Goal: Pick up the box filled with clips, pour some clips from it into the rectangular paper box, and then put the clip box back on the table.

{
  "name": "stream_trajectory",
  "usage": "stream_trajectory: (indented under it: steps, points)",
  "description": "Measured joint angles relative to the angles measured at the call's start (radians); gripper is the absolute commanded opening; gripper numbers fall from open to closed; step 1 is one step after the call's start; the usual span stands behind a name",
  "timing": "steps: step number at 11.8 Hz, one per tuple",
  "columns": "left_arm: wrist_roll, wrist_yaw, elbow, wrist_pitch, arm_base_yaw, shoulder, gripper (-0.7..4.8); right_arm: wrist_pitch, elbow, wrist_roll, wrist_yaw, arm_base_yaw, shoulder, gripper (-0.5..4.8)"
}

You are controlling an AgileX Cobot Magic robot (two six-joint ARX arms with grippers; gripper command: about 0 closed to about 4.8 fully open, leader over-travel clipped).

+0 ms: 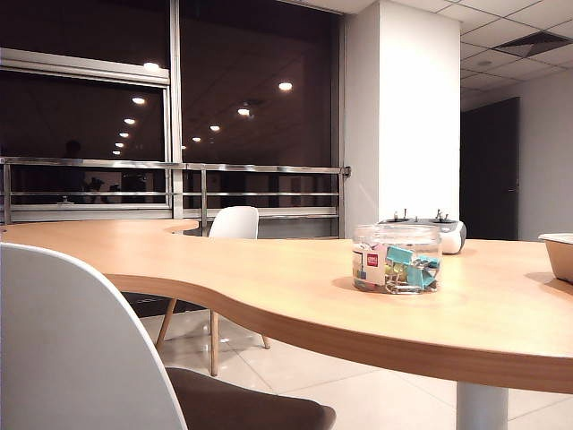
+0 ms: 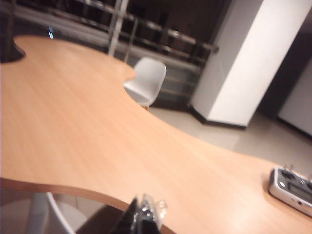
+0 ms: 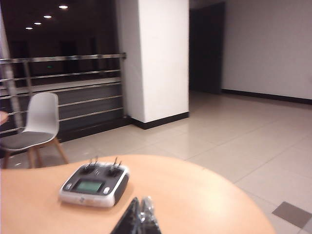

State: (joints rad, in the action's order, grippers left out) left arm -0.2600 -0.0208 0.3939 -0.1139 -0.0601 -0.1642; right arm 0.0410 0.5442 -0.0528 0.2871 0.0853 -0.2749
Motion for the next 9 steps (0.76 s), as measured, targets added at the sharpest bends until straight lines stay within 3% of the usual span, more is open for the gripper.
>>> stream_trajectory:
  steps: [2, 5, 6, 7, 9]
  points:
    - [-0.001, -0.116, 0.238, 0.032, 0.0, -0.322, -0.06, 0.055, 0.274, 0.0, 0.051, 0.0, -0.349, -0.01]
    - [-0.003, -0.177, 0.436, 0.027, 0.015, -0.589, -0.06, 0.17, 0.499, 0.0, 0.049, -0.007, -0.613, -0.01]
    - [-0.003, -0.2, 0.51, 0.023, 0.015, -0.671, -0.06, 0.209, 0.551, 0.004, 0.024, -0.031, -0.679, -0.01]
    - [-0.003, -0.323, 0.656, 0.002, 0.014, -0.827, -0.06, 0.222, 0.627, 0.008, -0.112, -0.142, -0.801, -0.01]
    - [-0.003, -0.362, 0.751, -0.055, 0.043, -0.93, -0.06, 0.232, 0.632, 0.004, -0.177, -0.214, -0.848, -0.01]
